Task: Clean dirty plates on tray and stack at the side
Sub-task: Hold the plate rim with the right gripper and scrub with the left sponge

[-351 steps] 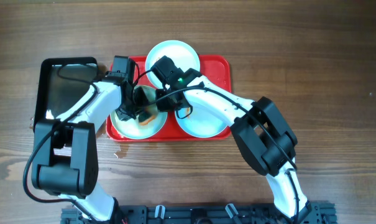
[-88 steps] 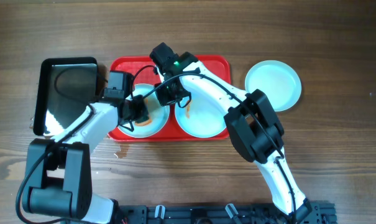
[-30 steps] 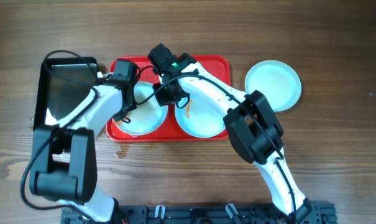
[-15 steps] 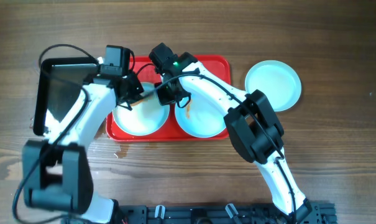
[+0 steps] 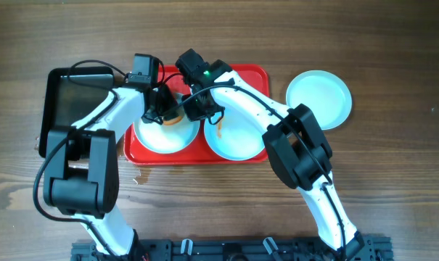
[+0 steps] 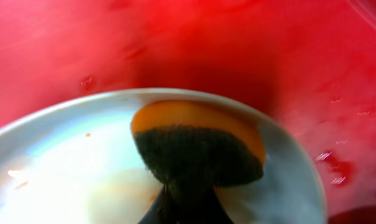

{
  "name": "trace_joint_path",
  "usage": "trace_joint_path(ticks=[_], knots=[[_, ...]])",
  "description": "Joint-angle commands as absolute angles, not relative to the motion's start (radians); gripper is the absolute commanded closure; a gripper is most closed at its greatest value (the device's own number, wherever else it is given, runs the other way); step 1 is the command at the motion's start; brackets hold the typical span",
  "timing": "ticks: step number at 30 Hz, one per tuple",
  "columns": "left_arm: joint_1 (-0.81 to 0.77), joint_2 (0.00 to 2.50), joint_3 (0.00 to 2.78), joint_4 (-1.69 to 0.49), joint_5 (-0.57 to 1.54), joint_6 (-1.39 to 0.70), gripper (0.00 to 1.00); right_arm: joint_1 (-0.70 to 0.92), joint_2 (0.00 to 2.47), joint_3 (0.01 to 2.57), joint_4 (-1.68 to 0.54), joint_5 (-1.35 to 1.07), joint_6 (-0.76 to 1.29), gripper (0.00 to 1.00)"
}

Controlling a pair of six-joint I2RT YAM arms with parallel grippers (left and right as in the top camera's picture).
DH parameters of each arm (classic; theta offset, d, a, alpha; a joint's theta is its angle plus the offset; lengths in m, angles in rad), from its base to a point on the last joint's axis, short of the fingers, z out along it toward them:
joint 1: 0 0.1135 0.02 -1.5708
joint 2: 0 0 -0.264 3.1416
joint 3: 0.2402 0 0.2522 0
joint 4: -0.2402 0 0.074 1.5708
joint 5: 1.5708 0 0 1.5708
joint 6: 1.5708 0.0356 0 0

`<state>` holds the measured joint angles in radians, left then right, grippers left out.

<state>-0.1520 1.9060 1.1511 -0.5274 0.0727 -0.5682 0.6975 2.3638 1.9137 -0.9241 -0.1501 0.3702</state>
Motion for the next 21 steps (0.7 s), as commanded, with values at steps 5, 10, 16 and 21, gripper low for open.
trace_joint_path(ticks=[5, 10, 16, 21], knots=[[-0.155, 1.946, 1.117, -0.791, -0.362, -0.593, 0.96, 0.706, 2.384, 1.909, -0.929, -0.125, 0.387, 0.96], [-0.155, 1.876, 1.158, -0.907, -0.469, -0.603, 0.96, 0.706, 2.384, 1.909, -0.935, -0.100, 0.396, 0.96], [-0.155, 1.777, 1.188, -0.981, -0.514, -0.645, 0.96, 0.706, 2.384, 1.909, -0.934, -0.100, 0.397, 0.96], [-0.155, 1.715, 1.188, -0.918, -0.270, -0.633, 0.96, 0.706, 2.384, 1.909, -0.935, -0.101, 0.397, 0.96]])
